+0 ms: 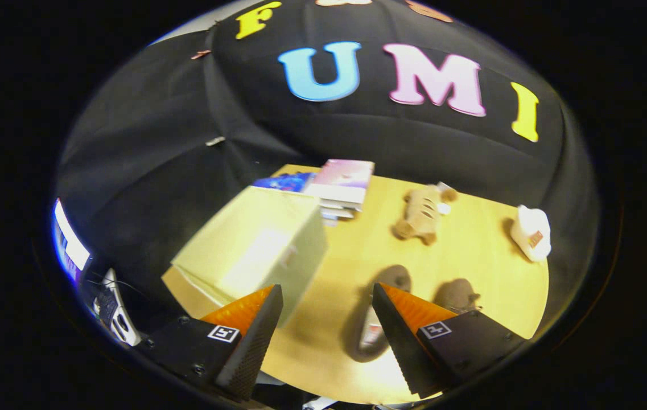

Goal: Open the storage box then place both shoes into the box .Put the left shoe in first, then the right shoe, with the right side of both shoes facing outward in a uniform manner.

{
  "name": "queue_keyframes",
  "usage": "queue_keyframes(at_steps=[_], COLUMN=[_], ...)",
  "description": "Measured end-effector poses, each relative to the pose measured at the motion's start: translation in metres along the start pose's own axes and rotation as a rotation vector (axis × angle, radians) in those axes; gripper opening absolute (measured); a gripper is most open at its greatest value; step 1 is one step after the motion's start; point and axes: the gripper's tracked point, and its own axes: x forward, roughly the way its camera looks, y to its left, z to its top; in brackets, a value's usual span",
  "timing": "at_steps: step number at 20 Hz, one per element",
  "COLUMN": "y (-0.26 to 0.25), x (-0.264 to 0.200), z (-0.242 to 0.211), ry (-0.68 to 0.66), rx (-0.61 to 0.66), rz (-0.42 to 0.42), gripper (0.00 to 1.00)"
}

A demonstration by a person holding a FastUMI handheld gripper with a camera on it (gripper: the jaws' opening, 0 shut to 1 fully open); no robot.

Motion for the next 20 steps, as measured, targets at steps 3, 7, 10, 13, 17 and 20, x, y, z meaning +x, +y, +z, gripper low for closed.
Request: queue_keyframes(at_steps=[3,7,10,13,17,20], y=[-0.043,-0.068,-0.081,-0.09,-0.093,-0.097], x=[0.018,0.054,0.08,0.107,0.137,0.137], z=[-0.035,-0.07,-0.089,-0.095,-0.102,-0.095], ry=[0.078,0.162,0.205,0.219,0.243,0.227], rx=[0.029,0.034,-0.006,-0.013,0.027,0.056], rz=[-0.067,-0.109,-0.139,-0.179,-0.188,-0.233], gripper=[0.98,0.98,0.96,0.86,0.69,0.45])
